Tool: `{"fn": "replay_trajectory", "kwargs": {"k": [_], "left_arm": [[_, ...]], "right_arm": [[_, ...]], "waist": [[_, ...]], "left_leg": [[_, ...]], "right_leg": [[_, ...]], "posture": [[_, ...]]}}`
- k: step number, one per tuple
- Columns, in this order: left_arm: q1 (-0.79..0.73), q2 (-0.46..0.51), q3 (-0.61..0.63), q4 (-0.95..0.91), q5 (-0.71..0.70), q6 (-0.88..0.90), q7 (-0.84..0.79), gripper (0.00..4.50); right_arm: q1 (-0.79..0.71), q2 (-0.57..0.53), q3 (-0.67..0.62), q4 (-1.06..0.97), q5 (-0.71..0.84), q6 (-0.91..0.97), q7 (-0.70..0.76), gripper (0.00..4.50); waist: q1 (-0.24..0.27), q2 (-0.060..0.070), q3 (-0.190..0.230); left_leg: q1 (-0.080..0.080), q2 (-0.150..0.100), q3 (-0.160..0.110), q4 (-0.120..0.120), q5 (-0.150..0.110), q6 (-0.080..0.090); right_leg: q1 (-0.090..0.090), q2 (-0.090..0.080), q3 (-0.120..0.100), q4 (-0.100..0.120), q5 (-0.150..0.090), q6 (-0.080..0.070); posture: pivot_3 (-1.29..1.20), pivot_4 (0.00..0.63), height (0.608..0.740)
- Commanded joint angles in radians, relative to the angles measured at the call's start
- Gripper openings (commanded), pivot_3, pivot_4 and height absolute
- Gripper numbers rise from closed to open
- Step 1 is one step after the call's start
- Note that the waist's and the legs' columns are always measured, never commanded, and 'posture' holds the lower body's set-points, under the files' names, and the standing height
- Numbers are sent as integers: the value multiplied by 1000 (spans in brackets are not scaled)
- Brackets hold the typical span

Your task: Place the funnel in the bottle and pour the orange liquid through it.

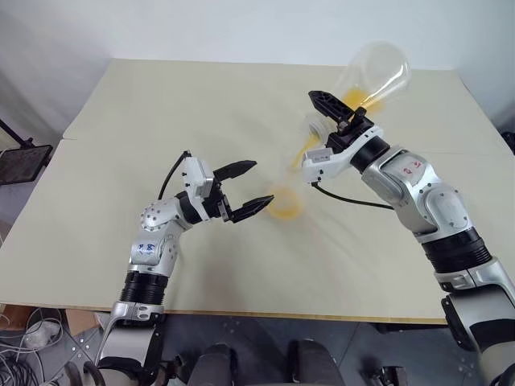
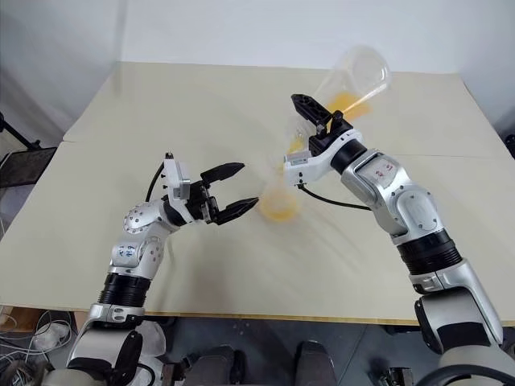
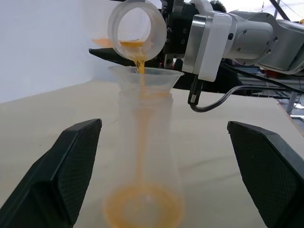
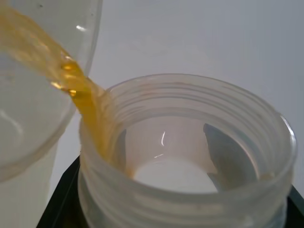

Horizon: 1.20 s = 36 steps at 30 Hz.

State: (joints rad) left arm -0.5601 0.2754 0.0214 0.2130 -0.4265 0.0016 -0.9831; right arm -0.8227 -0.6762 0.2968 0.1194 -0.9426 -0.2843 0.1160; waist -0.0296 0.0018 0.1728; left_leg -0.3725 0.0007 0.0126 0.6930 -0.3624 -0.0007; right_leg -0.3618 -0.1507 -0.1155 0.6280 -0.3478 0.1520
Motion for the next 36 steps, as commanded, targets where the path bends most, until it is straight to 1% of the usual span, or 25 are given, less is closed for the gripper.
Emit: {"fn": "replay_trajectory", "kwargs": {"k": [1, 36], "left_arm": [[-16, -2, 12, -14, -10, -16, 3, 4500], [-4, -1, 9, -40, -12, -8, 20, 4500]], "right_arm": [[-35, -20, -28, -19, -2, -6, -25, 2521], [-49, -36, -15, 17, -36, -53, -46, 2521]], "waist": [[0, 0, 0], [-1, 0, 0]], "left_leg": [[0, 0, 0, 0, 0, 0], [0, 0, 0, 0, 0, 0]], "right_leg": [[0, 0, 0, 0, 0, 0], [0, 0, 0, 0, 0, 0]], "posture": [[0, 150, 740], [0, 150, 740]]}}
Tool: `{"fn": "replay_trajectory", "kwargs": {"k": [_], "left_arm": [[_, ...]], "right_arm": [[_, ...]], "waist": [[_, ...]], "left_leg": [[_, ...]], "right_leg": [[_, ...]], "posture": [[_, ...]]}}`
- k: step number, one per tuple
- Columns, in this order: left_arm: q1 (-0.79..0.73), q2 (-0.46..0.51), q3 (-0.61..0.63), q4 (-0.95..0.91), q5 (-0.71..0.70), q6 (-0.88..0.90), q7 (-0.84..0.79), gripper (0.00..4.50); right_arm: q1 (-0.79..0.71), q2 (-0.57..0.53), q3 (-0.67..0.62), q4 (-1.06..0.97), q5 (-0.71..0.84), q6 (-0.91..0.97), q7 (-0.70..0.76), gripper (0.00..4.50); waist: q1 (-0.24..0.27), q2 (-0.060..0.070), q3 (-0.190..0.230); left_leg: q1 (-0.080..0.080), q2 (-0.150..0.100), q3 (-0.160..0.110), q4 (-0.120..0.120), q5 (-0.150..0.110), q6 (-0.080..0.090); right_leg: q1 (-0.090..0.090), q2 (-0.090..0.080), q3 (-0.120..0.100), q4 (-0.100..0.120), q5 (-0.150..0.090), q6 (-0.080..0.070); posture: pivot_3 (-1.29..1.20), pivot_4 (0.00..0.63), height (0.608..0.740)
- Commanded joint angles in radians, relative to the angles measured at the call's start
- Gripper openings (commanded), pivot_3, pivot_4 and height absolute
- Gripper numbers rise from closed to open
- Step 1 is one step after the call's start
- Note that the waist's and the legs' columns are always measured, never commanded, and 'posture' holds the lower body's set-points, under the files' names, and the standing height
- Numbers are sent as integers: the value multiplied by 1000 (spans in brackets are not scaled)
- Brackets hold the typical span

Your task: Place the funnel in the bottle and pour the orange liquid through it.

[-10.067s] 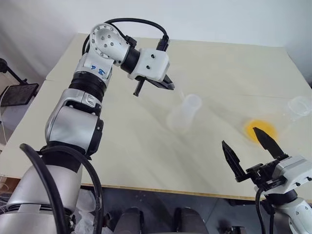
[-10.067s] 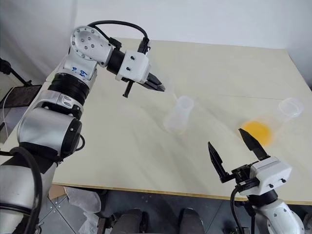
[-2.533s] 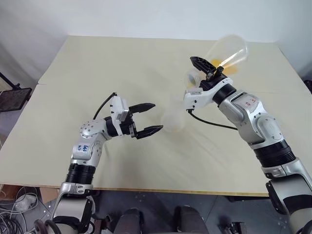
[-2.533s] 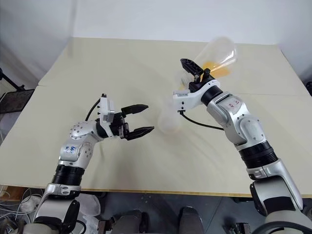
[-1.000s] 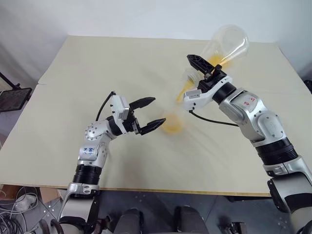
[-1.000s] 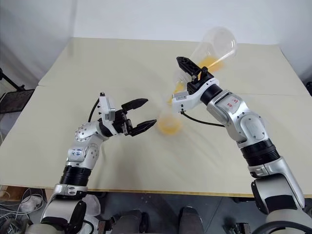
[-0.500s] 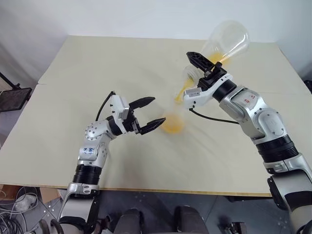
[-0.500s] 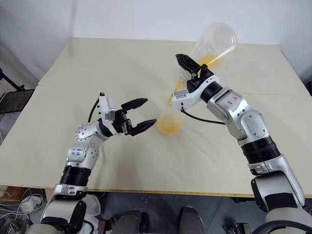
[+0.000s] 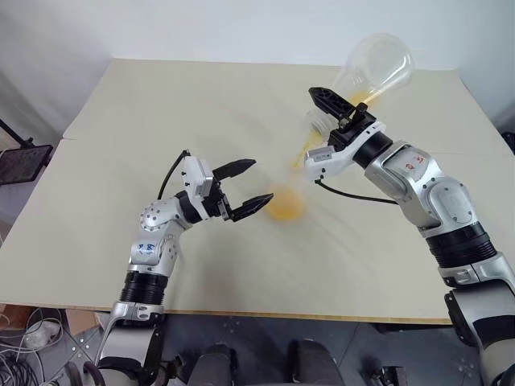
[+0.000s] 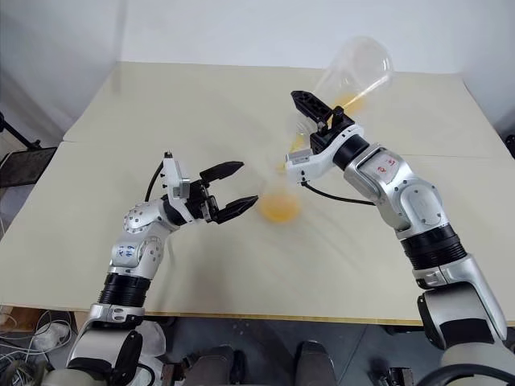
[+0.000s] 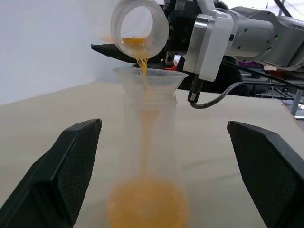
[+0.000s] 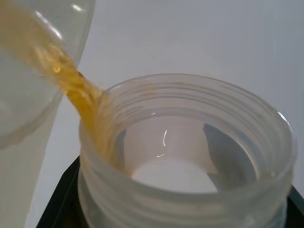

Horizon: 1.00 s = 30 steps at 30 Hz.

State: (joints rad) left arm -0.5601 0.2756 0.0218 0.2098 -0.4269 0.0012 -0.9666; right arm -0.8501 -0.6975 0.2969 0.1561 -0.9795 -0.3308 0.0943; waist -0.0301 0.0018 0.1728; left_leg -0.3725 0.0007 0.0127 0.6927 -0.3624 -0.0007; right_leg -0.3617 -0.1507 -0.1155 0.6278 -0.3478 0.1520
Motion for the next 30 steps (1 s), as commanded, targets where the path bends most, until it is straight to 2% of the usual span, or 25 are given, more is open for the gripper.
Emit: {"fn": "replay_trajectory", "kwargs": {"k": [1, 30], "left_arm": [[-3, -2, 9, -37, -12, -8, 5, 4500], [13, 1, 7, -62, -15, 7, 12, 4500]], "right_arm": [[-21, -14, -16, -19, 1, -6, -25, 2521], [-42, -18, -5, -7, -32, -14, -56, 2521]], "waist": [[0, 0, 0], [1, 0, 0]], "left_leg": [[0, 0, 0, 0, 0, 0], [0, 0, 0, 0, 0, 0]], "right_leg": [[0, 0, 0, 0, 0, 0], [0, 0, 0, 0, 0, 0]], "posture": [[0, 150, 740], [0, 150, 740]]}}
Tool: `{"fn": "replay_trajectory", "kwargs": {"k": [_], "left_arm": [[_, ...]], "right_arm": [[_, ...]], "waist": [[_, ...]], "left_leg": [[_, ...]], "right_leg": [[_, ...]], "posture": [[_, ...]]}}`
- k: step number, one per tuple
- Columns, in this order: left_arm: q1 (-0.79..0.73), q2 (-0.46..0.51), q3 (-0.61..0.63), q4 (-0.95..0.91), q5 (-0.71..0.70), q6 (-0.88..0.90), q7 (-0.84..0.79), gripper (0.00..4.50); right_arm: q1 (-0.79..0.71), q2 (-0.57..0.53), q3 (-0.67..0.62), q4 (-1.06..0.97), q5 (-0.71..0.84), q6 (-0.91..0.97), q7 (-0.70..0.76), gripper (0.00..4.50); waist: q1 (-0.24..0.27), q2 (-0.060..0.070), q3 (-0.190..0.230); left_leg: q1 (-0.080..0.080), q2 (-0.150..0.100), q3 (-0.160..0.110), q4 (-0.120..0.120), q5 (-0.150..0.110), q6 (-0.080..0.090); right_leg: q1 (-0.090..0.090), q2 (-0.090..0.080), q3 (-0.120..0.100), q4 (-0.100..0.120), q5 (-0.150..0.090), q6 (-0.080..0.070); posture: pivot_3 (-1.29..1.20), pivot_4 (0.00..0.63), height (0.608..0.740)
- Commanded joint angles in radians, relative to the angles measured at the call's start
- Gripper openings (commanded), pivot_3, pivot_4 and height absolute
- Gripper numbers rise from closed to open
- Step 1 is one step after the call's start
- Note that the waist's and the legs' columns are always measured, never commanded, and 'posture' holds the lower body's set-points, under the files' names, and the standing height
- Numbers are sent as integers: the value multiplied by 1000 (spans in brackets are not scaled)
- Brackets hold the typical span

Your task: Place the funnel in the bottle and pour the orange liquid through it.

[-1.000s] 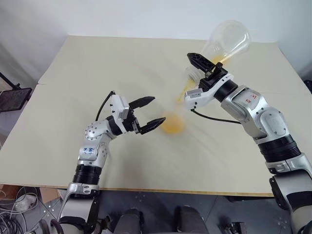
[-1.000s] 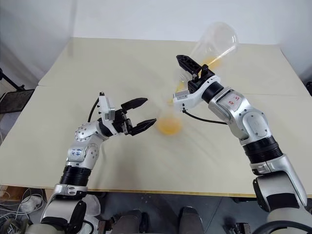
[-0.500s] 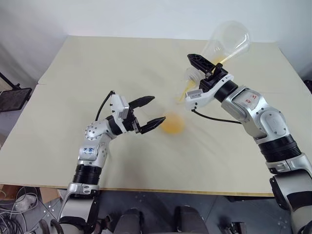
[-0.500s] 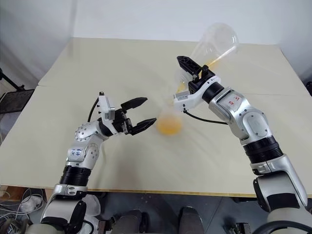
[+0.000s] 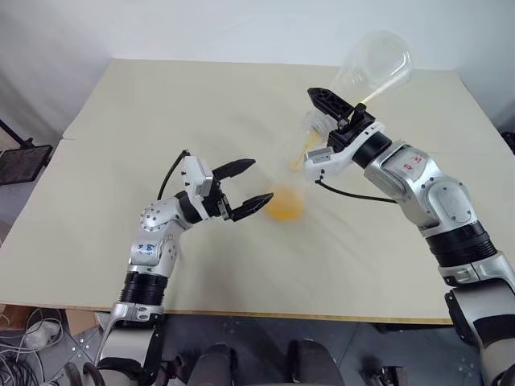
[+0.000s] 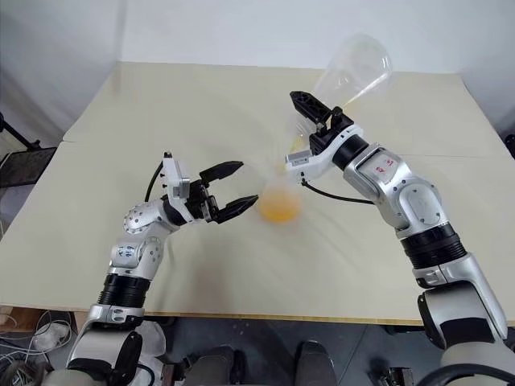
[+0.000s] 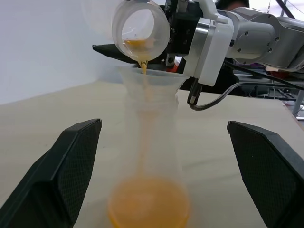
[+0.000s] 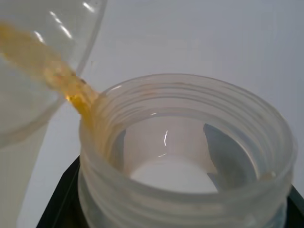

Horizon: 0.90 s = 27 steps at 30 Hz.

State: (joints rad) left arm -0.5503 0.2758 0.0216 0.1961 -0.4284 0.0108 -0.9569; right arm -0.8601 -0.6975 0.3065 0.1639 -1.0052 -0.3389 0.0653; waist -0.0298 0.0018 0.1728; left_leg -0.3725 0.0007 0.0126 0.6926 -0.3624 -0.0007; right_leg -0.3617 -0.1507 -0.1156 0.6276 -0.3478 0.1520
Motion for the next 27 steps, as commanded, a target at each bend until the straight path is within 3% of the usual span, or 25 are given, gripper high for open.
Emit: {"fn": "replay_trajectory", "kwargs": {"k": [1, 27], "left_arm": [[4, 2, 7, -49, -14, -2, 3, 4500], [3, 0, 7, -50, -15, 3, 2, 4500]], "right_arm": [[-33, -19, -15, -15, -8, -7, -29, 2521], [-23, -24, -23, -23, 4, -32, -53, 2521]], "waist": [[0, 0, 0], [0, 0, 0]], "left_leg": [[0, 0, 0, 0, 0, 0], [0, 0, 0, 0, 0, 0]], "right_leg": [[0, 0, 0, 0, 0, 0], [0, 0, 0, 0, 0, 0]], "posture": [[0, 150, 740], [0, 150, 740]]}}
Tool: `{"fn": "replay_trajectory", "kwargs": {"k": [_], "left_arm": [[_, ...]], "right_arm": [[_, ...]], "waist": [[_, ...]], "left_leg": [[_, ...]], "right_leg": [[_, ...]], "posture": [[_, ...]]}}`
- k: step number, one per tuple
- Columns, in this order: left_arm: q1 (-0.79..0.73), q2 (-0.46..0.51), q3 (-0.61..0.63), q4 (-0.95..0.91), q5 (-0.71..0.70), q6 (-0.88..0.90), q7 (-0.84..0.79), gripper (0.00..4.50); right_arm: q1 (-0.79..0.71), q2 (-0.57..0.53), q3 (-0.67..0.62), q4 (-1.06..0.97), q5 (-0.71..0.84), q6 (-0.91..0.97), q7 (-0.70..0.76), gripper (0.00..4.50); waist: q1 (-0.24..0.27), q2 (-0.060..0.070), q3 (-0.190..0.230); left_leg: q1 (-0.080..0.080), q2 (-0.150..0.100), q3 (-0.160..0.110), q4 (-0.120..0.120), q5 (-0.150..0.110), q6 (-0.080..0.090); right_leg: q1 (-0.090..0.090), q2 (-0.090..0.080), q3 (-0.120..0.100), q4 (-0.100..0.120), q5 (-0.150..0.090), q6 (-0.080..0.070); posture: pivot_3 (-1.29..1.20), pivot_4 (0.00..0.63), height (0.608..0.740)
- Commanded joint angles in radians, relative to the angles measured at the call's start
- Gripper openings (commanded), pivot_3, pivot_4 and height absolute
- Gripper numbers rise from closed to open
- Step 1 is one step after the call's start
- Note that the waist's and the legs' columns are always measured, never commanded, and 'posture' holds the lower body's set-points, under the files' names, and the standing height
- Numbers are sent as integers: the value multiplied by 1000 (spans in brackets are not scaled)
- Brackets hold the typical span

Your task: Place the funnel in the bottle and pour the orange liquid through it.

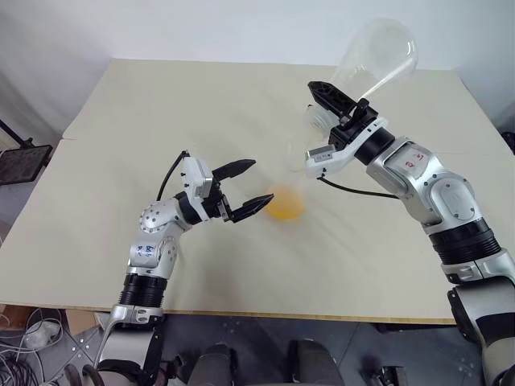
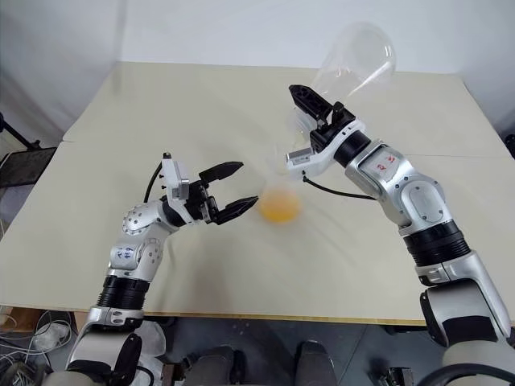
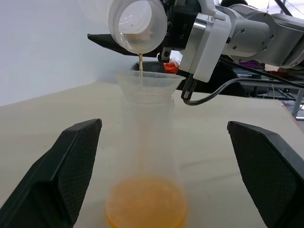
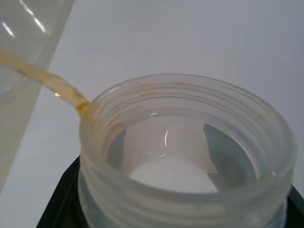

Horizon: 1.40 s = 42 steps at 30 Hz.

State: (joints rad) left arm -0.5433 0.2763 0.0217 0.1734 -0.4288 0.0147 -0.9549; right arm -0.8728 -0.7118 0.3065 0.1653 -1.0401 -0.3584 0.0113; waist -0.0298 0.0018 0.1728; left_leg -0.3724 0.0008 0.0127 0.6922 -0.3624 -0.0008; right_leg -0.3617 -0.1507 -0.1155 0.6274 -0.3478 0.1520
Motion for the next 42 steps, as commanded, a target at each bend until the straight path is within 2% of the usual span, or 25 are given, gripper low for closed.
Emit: {"fn": "replay_trajectory", "kwargs": {"k": [1, 8, 12, 14, 17, 22, 24, 31, 38, 42], "left_arm": [[-4, 0, 7, -27, -14, 0, 0, 4500], [-7, -1, 6, -23, -15, -1, -2, 4500], [-8, -1, 6, -23, -14, -2, -3, 4500], [-8, 0, 7, -23, -14, -1, -2, 4500], [-8, 5, 9, -26, -14, 2, -2, 4500], [-1, 10, 10, -34, -13, 7, -1, 4500], [1, 12, 9, -38, -13, 9, 0, 4500], [12, 15, 10, -48, -15, 17, 3, 4500], [17, 16, 10, -52, -19, 24, 1, 4500], [10, 17, 8, -43, -18, 27, -7, 4500]], "right_arm": [[-5, -6, -26, -25, 66, -21, 16, 2521], [19, 14, -47, -58, 174, -22, 80, 2521], [46, 67, -106, -70, 344, 30, 157, 2521], [63, 112, -163, -111, 519, 105, 249, 2521], [80, 222, -303, -238, 938, 349, 427, 2521], [134, 177, -467, -371, 1274, 683, 582, 2521], [155, 141, -519, -382, 1340, 807, 588, 2521], [409, 36, -798, -376, 1473, 897, 601, 2521], [641, 70, -1043, -299, 1476, 765, 515, 2521], [684, 110, -1113, -256, 1495, 714, 453, 2521]], "waist": [[0, 0, 0], [0, 0, 0], [0, 0, 0], [1, 0, 0], [1, 0, 0], [8, 0, 0], [15, 0, 0], [32, 0, 0], [32, 0, 0], [28, 0, 0]], "left_leg": [[0, 0, 0, 0, 0, 0], [0, 0, 0, 0, 0, 0], [0, 0, 0, 0, 0, 0], [0, 0, 0, 0, 0, 0], [0, 0, -2, 0, 0, 0], [0, -1, -5, 1, 0, 0], [0, -1, -5, 1, 0, 0], [0, -1, 0, 0, 0, 0], [1, -1, 4, -1, 0, 0], [2, -1, 5, -1, 0, 0]], "right_leg": [[0, 0, 0, 0, 0, 0], [0, 0, 0, 0, 0, 0], [0, 0, 0, 0, 0, 0], [0, 0, 0, 0, 0, 0], [1, 0, -1, 0, 0, 0], [3, 0, -2, 0, 0, 0], [4, 0, -2, 0, 0, 0], [3, 0, -3, -1, 0, 0], [3, 0, -1, -2, 0, 0], [3, 0, -1, -2, 0, 0]], "posture": [[0, 150, 740], [0, 150, 740], [0, 150, 740], [0, 150, 740], [0, 150, 740], [0, 150, 740], [0, 150, 740], [0, 150, 740], [0, 150, 740], [0, 150, 740]]}}
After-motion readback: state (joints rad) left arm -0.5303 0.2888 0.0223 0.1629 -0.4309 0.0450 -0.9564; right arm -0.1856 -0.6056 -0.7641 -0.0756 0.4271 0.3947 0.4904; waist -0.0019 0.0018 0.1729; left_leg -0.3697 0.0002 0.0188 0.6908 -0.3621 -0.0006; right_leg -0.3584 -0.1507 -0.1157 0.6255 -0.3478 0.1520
